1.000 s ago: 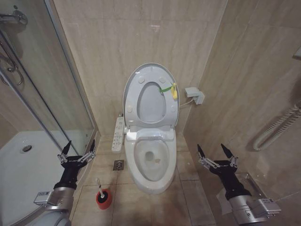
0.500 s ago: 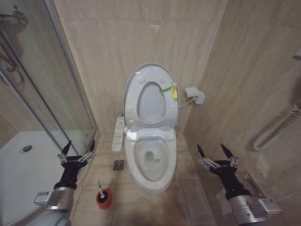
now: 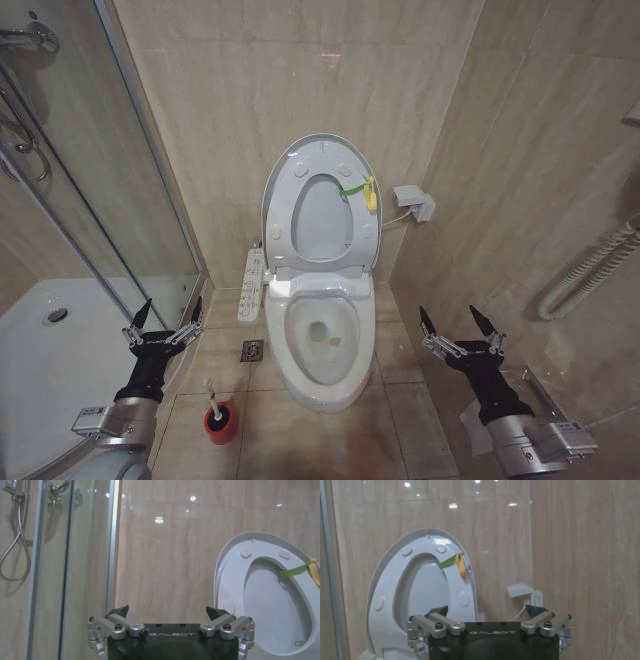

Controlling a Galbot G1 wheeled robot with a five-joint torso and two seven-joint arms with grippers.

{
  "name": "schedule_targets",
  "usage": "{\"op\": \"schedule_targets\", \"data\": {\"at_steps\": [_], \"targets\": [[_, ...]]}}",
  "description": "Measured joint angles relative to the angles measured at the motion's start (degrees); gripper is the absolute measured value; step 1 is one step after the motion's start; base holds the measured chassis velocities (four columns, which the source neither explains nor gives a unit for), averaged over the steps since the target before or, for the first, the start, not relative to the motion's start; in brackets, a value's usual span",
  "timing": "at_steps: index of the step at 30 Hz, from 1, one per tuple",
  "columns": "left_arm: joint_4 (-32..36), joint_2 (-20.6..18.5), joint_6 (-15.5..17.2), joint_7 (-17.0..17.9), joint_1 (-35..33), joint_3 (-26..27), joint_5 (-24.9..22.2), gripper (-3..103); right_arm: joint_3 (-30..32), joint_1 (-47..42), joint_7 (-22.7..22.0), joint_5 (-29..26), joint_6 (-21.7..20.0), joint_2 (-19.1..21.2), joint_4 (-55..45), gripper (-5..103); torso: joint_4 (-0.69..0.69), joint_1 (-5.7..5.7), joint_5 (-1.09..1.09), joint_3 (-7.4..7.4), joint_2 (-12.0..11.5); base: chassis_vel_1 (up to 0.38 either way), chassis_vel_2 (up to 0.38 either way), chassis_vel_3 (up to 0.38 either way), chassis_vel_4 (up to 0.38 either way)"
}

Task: Open the toilet lid, clean the toilet bowl with a toilet brush, close the toilet lid, and flush.

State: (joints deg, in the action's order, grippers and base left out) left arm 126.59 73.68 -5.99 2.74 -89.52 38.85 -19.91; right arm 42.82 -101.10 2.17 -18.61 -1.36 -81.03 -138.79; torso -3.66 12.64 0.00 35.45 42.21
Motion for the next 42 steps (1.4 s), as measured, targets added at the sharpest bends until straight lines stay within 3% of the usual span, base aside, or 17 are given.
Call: {"op": "schedule_targets", "data": {"at_steps": [38,41,42], "targets": [[0.0,0.0,0.1,0.0,0.0,0.0,0.0,100,0.0,0.0,0.0,0.0,0.0,0.0,0.0,100,0.0,0.0,0.0,0.0,0.0,0.0,0.0,0.0,0.0],[0.6,0.4,1.4,-0.1,-0.4,0.0,0.3,100,0.0,0.0,0.0,0.0,0.0,0.0,0.0,100,-0.01,0.0,0.0,0.0,0.0,0.0,0.0,0.0,0.0],[1.6,1.1,3.5,-0.3,-1.0,0.0,0.8,100,0.0,0.0,0.0,0.0,0.0,0.0,0.0,100,0.0,0.0,0.0,0.0,0.0,0.0,0.0,0.0,0.0]]}}
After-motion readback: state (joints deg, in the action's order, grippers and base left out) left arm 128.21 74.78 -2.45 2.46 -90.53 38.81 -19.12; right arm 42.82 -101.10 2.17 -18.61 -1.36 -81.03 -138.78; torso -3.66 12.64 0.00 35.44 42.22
